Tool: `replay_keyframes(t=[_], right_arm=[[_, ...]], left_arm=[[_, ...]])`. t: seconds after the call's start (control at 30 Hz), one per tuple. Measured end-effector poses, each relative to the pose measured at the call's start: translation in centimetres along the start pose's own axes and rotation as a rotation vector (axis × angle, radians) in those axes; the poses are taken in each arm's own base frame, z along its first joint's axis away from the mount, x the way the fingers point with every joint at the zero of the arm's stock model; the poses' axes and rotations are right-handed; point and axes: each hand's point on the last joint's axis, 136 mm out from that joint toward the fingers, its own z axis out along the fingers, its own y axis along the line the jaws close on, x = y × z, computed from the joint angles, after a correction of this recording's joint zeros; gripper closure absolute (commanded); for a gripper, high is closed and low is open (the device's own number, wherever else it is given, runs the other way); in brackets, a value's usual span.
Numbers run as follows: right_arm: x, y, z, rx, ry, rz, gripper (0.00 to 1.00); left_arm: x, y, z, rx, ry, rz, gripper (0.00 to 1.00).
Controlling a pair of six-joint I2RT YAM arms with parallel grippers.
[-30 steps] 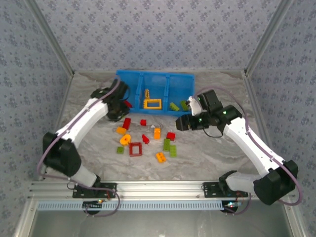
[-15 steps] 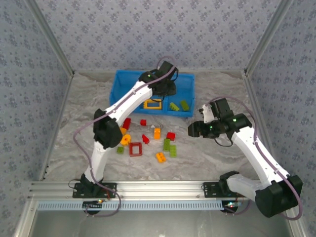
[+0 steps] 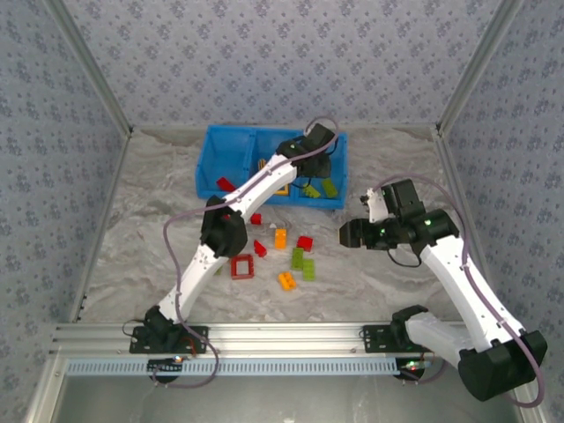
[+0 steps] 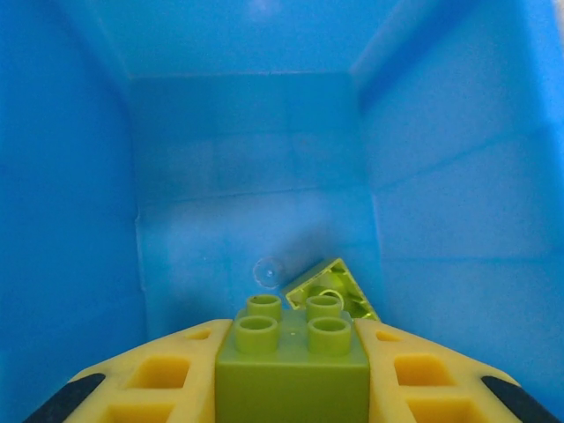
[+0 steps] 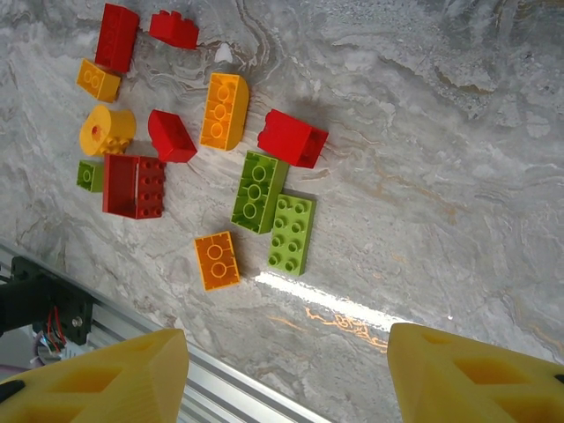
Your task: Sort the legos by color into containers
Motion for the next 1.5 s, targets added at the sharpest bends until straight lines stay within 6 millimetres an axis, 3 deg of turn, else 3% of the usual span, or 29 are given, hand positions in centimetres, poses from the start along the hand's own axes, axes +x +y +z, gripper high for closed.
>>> replay_keyframes(t=[0.27, 0.47, 0.77, 0.87, 0.97, 1.1, 1.17, 1.27, 1.37, 1.43, 1.5], right_arm=[[0.0, -0.1, -0.6, 0.000, -0.021, 0.015, 0.35], [-0.1, -0.4, -0.6, 0.005, -0.026, 0.028, 0.34], [0.8, -0.9, 0.7, 0.062, 0.020, -0.026, 0.34], [1.3, 0.0, 2.1, 0.078, 0.052, -0.108, 0.27], [1.5, 0.4, 4.4, 0.133, 0.093, -0.169, 0.15], [1.3, 0.5, 8.2, 0.211, 0.127, -0.160, 0.06], [0.7, 0.4, 9.4, 0.235, 0.110, -0.105, 0.06], [0.2, -0.1, 11.4, 0.287, 0.097, -0.004, 0.06], [-0.1, 0.0, 13.6, 0.340, 0.105, 0.066, 0.11], [-0.3, 0.3, 15.1, 0.361, 0.112, 0.117, 0.14], [-0.5, 0.4, 16.4, 0.375, 0.112, 0.165, 0.15]], left_arm=[[2.2, 0.3, 2.2, -0.085, 0.008, 0.042, 0.70], [4.3, 0.7, 3.7, -0.144, 0.039, 0.071, 0.58], [4.0, 0.7, 3.0, -0.152, 0.038, 0.051, 0.42], [3.1, 0.2, 1.7, -0.134, 0.021, 0.027, 0.35], [1.2, -0.2, -1.4, -0.114, -0.014, -0.012, 0.33], [-2.8, 1.1, -9.0, -0.089, -0.083, -0.104, 0.31], [-4.9, 3.5, -13.6, -0.089, -0.126, -0.166, 0.31], [-6.3, 9.4, -20.6, -0.111, -0.187, -0.272, 0.30], [-5.1, 16.0, -25.9, -0.155, -0.236, -0.380, 0.30], [-2.2, 19.5, -27.6, -0.182, -0.221, -0.439, 0.30], [1.3, 22.0, -27.8, -0.208, -0.175, -0.481, 0.30]])
